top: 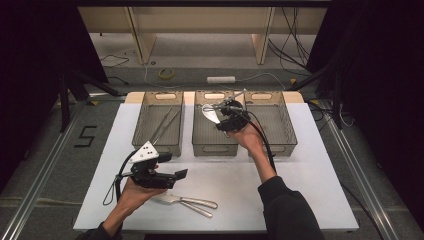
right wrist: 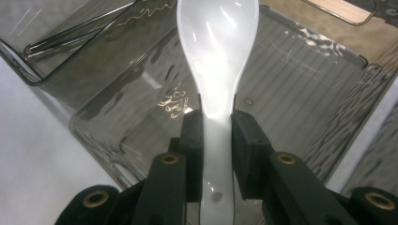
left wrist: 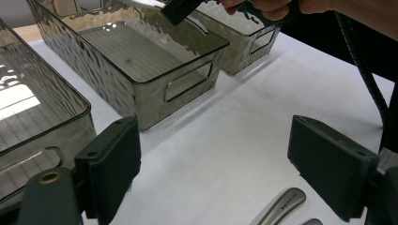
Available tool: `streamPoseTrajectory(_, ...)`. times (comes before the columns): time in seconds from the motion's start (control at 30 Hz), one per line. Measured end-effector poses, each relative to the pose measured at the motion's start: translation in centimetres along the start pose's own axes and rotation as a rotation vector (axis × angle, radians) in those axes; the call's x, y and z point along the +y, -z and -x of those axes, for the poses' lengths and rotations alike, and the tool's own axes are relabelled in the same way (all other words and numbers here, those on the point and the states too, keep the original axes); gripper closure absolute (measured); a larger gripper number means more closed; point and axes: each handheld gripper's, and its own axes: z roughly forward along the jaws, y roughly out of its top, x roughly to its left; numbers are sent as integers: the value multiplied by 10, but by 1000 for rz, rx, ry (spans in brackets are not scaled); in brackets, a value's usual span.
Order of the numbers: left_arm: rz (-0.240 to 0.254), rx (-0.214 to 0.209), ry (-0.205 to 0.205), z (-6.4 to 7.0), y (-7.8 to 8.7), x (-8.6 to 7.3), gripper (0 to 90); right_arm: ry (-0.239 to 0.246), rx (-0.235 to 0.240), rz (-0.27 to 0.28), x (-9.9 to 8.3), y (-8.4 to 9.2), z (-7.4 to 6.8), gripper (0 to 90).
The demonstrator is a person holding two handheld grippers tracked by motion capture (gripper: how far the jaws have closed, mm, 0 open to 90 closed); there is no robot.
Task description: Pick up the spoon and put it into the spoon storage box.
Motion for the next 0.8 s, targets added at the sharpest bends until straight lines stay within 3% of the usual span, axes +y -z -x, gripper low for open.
streamPoseTrajectory(0.8,-1,1,0,1,0,0,173,-24,-13,-65,-2,-32,-6,753)
